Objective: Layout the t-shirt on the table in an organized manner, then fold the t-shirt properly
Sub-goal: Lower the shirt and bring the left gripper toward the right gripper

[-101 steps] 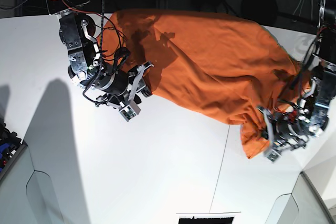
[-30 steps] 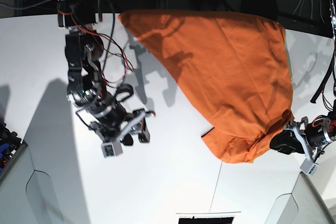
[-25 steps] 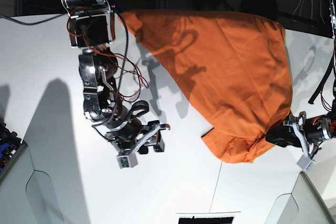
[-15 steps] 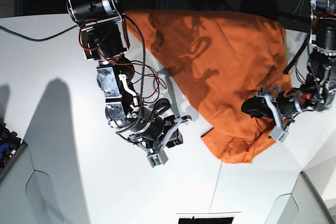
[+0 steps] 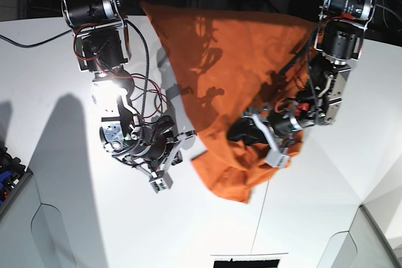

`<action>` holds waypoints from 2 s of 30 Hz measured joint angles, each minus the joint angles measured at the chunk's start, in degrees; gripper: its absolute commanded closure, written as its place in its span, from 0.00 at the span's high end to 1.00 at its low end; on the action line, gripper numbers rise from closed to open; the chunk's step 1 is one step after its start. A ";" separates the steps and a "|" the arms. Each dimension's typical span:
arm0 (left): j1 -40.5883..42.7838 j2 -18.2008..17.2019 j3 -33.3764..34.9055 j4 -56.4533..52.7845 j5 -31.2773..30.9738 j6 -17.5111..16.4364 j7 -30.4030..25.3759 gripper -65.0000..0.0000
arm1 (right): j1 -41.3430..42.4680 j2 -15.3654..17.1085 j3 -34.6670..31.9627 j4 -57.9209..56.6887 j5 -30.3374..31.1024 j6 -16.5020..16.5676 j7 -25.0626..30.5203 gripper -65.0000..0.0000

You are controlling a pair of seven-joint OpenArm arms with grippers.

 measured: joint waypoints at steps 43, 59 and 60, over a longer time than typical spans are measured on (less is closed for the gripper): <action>-2.21 -7.93 2.95 15.32 -1.55 0.90 5.92 0.48 | -12.26 10.34 8.28 4.98 4.72 1.09 8.04 0.00; -2.19 -6.40 2.91 8.37 12.87 1.14 -7.80 0.47 | -12.26 10.34 8.28 4.98 5.35 1.09 7.39 0.00; -2.21 -5.92 2.89 7.65 13.05 1.14 -8.33 0.47 | -12.26 10.34 8.28 4.98 5.35 1.09 7.28 0.00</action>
